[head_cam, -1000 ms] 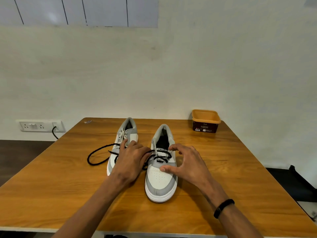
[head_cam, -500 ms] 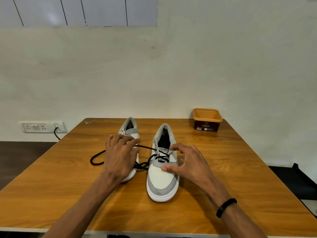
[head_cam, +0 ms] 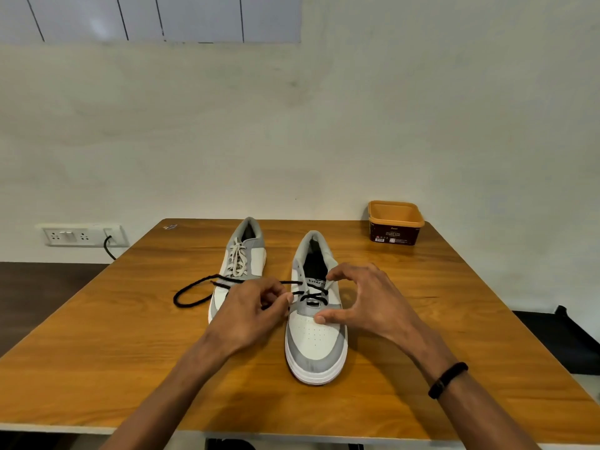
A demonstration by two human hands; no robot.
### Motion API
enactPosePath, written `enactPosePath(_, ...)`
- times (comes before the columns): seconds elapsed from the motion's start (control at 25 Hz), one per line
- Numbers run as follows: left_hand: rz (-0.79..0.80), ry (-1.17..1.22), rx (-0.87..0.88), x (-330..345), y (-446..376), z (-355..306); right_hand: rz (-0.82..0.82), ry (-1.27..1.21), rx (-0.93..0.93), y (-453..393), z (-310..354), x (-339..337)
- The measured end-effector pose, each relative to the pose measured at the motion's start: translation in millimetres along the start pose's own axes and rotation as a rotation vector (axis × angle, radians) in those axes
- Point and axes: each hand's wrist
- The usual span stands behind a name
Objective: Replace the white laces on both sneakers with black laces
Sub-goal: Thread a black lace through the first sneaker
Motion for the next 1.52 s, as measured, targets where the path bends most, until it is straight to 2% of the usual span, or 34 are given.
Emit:
enactPosePath(0.12,0.12,0.214,-0.041,-27,3,-33,-0.035,-0.125,-0.018,9,15,-9)
enactPosePath(0.2,0.147,0.397,0.025,-40,2,-57,-0.061,-0.4,-0.039,16,31,-18)
enactPosePath(0.32,0.172,0.505,0.152,-42,-3,-83,0.029,-0.822,-0.073,19,56,-26)
enactPosePath(0.44,0.176,0.425,0.215,-33,-11,-81,-0.06,-1.073,0.016,19,66,-22)
enactPosePath(0.52,0.02,0.199,0.23,-30,-15,-64,-0.144,-1.24,0.117,22,59,-24)
enactPosePath(0.6,-0.171,-0.004,0.151,-32,-14,-44,-0.214,-1.324,0.177,26,44,-34)
enactPosePath(0.72,-0.29,-0.134,0.016,-39,-4,-15,-0.358,-1.344,0.25,31,17,-53)
enactPosePath(0.8,-0.238,-0.231,-0.041,-46,-1,-4,-0.453,-1.364,0.283,31,4,-67)
enactPosePath(0.88,-0.117,-0.314,-0.104,-51,0,-5,-0.491,-1.349,0.274,31,-3,-74)
enactPosePath(0.96,-0.033,-0.273,-0.103,-53,-1,-17,-0.432,-1.266,0.23,31,-1,-74)
enactPosePath(1.12,0.044,0.043,0.075,-39,-8,-60,-0.185,-1.091,0.07,29,22,-60)
enactPosePath(1.2,0.111,0.161,0.123,-25,-8,-74,-0.132,-1.024,0.013,28,29,-57)
enactPosePath(1.32,0.004,0.161,0.182,-20,-8,-73,-0.138,-0.978,-0.021,29,28,-59)
enactPosePath(1.44,-0.185,0.003,0.145,-30,-7,-55,-0.203,-0.912,0.01,31,14,-61)
enactPosePath(1.52,-0.239,-0.111,0.123,-34,-4,-42,-0.245,-0.897,0.048,34,7,-56)
Point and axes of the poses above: each hand's wrist, its own y-axis away from the middle knuckle, its own x-axis out of the palm, z = x × y, and after that the axes turned 4 degrees about -x, right-handed
